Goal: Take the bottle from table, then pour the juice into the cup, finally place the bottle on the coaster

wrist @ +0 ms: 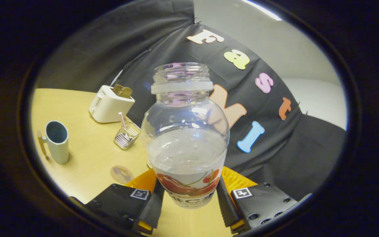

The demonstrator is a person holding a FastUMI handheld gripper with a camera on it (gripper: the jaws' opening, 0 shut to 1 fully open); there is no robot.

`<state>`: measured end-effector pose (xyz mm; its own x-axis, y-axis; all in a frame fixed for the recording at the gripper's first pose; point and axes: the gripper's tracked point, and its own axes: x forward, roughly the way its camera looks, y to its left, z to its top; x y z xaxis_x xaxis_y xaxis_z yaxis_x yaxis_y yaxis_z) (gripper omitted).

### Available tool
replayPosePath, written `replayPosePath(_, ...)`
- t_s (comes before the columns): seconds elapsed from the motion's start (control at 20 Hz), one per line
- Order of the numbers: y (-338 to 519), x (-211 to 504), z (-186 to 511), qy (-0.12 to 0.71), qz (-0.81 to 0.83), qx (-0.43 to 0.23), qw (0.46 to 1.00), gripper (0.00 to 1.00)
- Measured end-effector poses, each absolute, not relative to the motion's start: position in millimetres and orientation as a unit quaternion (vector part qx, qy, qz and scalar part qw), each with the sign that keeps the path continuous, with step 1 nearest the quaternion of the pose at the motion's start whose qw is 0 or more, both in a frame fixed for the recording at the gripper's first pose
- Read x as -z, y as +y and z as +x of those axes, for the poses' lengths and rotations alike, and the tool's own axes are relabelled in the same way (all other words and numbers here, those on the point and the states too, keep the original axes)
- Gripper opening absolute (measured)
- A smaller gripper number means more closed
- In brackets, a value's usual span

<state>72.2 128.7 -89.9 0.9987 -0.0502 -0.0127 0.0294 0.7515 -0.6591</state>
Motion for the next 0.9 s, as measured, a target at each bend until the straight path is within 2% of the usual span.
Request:
replayPosePath(0.35,166,110,79,0.009,-0.442,0.019,0.897,0.77)
replayPosePath(0.55,181,114,79,-0.015,-0.515,0.031,0.856,0.77)
replayPosePath(0.9,217,146,77,-0.022,-0.589,0.003,0.808,0.77)
